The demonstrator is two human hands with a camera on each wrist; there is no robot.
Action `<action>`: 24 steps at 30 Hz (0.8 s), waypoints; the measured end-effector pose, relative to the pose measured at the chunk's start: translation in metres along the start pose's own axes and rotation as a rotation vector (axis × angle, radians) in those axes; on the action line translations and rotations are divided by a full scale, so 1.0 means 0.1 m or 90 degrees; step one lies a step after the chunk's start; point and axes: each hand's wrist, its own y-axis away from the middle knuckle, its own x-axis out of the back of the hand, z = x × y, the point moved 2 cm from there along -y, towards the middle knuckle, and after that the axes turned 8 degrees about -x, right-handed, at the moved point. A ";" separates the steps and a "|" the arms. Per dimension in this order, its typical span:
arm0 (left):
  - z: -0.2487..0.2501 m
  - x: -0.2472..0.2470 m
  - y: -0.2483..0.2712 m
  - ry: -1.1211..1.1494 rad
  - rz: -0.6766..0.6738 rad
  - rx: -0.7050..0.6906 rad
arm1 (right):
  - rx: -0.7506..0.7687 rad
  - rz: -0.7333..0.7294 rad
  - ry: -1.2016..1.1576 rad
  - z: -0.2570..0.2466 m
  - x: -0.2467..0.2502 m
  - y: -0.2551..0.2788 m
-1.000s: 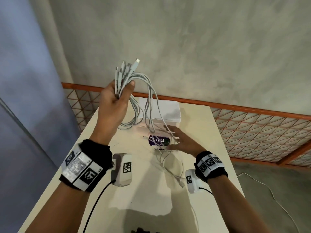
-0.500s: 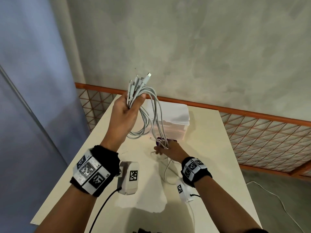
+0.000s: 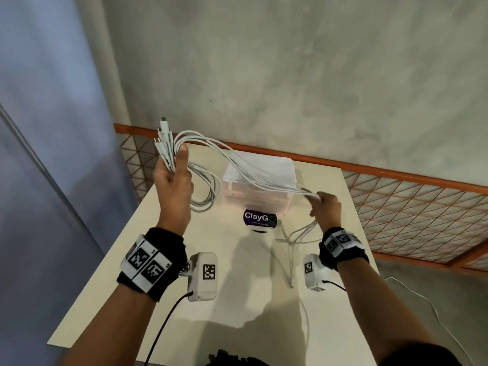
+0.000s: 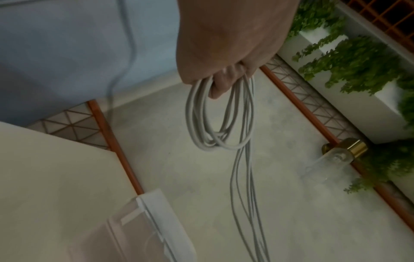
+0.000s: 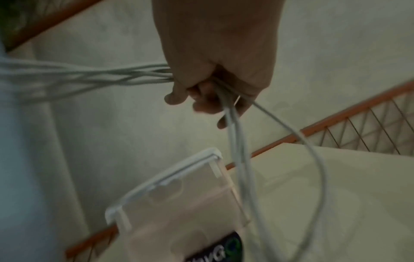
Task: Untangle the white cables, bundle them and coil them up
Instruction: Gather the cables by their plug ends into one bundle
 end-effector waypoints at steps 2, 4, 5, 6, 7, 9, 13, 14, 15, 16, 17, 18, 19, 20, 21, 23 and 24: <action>-0.08 -0.02 0.01 -0.015 -0.001 0.025 | 0.021 0.074 -0.036 -0.05 0.10 -0.08; -0.12 -0.03 0.01 -0.028 -0.009 0.037 | 0.081 0.103 -0.031 -0.12 0.16 -0.13; -0.14 -0.03 -0.01 -0.035 -0.012 0.037 | 0.115 0.104 -0.026 -0.16 0.19 -0.13; -0.17 -0.02 -0.02 -0.046 -0.014 0.031 | 0.145 0.102 -0.016 -0.18 0.21 -0.11; -0.19 -0.01 -0.03 -0.061 -0.015 0.020 | 0.182 0.112 0.010 -0.20 0.22 -0.08; -0.24 0.02 -0.05 -0.093 -0.019 -0.002 | 0.255 0.140 0.124 -0.14 0.18 0.00; -0.30 0.08 -0.02 -0.168 -0.037 -0.037 | 0.215 -0.021 0.337 0.22 -0.14 0.24; -0.32 0.09 -0.01 -0.211 -0.060 -0.046 | 0.183 -0.118 0.380 0.33 -0.24 0.32; -0.35 0.09 0.01 -0.266 -0.102 -0.044 | 0.146 -0.227 0.424 0.41 -0.33 0.40; -0.37 0.10 0.03 -0.331 -0.171 -0.023 | 0.102 -0.341 0.466 0.50 -0.42 0.49; -0.41 0.10 0.06 -0.403 -0.261 0.015 | 0.050 -0.444 0.508 0.55 -0.48 0.58; -0.45 0.11 0.10 -0.467 -0.358 0.050 | -0.010 -0.528 0.548 0.59 -0.51 0.65; -0.49 0.12 0.15 -0.504 -0.436 0.078 | -0.068 -0.585 0.583 0.61 -0.53 0.69; -0.52 0.13 0.19 -0.504 -0.482 0.099 | -0.100 -0.608 0.611 0.59 -0.51 0.68; -0.53 0.13 0.23 -0.474 -0.500 0.115 | -0.100 -0.605 0.630 0.54 -0.50 0.65; -0.52 0.11 0.31 -0.390 -0.511 0.123 | -0.004 -0.531 0.605 0.28 -0.44 0.52; -0.50 0.09 0.35 -0.360 -0.521 0.119 | 0.057 -0.459 0.535 0.10 -0.40 0.46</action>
